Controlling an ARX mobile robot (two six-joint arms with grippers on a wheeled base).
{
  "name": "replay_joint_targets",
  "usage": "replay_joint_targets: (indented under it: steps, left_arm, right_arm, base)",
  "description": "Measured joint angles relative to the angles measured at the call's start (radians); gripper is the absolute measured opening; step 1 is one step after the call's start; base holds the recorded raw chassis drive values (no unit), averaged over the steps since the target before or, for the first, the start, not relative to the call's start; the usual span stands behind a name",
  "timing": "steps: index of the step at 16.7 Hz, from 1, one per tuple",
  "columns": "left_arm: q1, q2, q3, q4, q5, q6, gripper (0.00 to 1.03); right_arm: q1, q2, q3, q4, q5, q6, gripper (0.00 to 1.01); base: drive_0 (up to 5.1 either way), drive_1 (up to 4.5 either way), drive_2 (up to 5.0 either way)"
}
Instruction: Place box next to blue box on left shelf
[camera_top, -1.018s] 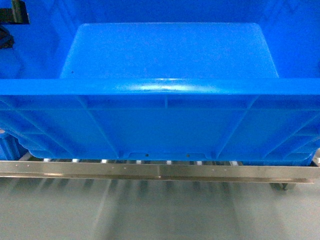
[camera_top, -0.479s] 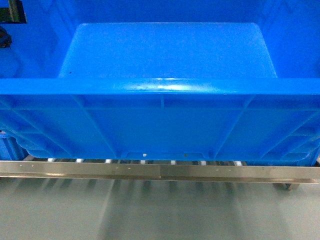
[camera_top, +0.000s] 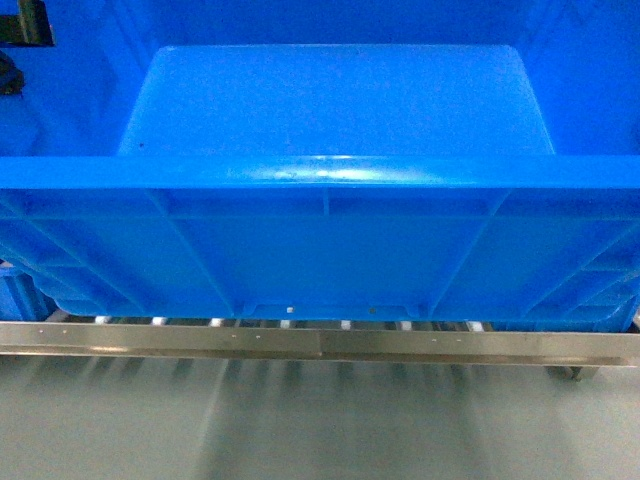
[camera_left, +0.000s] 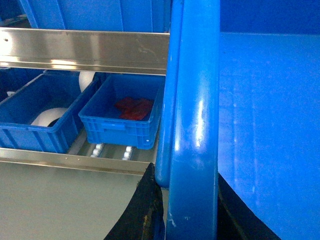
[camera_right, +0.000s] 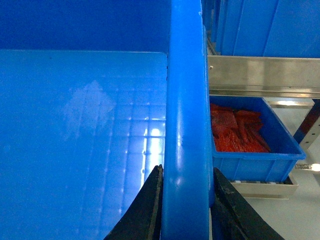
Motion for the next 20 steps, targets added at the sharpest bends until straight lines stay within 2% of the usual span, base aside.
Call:
replay_joint_targets:
  steps: [20]
  left_arm:
    - [0.000, 0.000, 0.000, 0.000, 0.001, 0.000, 0.16]
  right_arm:
    - [0.000, 0.000, 0.000, -0.001, 0.001, 0.000, 0.21]
  base:
    - [0.0, 0.00, 0.0]
